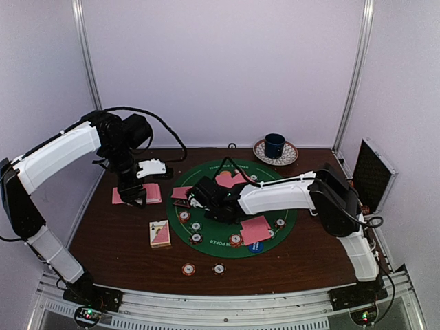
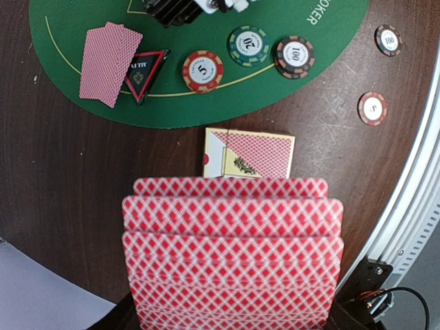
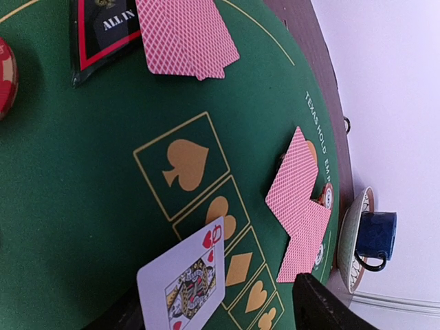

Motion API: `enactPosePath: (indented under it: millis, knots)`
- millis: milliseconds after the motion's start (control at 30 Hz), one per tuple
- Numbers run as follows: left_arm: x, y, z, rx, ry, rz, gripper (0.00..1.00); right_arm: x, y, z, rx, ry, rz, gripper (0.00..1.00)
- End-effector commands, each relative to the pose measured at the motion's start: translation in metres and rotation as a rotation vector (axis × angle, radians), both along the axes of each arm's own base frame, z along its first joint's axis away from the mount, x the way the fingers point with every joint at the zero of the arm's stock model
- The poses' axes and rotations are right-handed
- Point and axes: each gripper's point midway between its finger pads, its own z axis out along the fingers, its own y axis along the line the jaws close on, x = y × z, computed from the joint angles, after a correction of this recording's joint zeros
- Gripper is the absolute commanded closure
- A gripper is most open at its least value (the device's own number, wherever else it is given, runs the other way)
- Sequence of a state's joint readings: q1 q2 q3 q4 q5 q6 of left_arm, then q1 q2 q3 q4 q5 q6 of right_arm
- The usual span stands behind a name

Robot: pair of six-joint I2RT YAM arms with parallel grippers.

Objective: Distribute texas hold em gaming equipment

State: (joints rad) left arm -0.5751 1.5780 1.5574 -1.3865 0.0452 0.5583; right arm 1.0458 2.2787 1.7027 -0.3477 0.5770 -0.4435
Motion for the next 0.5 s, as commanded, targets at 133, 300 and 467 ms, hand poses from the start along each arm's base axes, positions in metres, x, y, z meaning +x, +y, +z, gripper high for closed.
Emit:
enactPosePath:
  millis: [133,300,467]
  knots:
    - [0.000,0.000,0.012,-0.022,-0.038,0.000,1.00,-0.017,0.005,0.027,0.110,0.052,0.037,0.22]
    - [0.000,0.000,0.014,-0.022,-0.041,0.001,1.00,-0.029,0.013,0.024,0.166,0.136,0.067,0.13]
    - [0.000,-0.001,0.016,-0.026,-0.041,0.000,1.00,-0.024,0.009,0.036,0.222,0.107,-0.014,0.00]
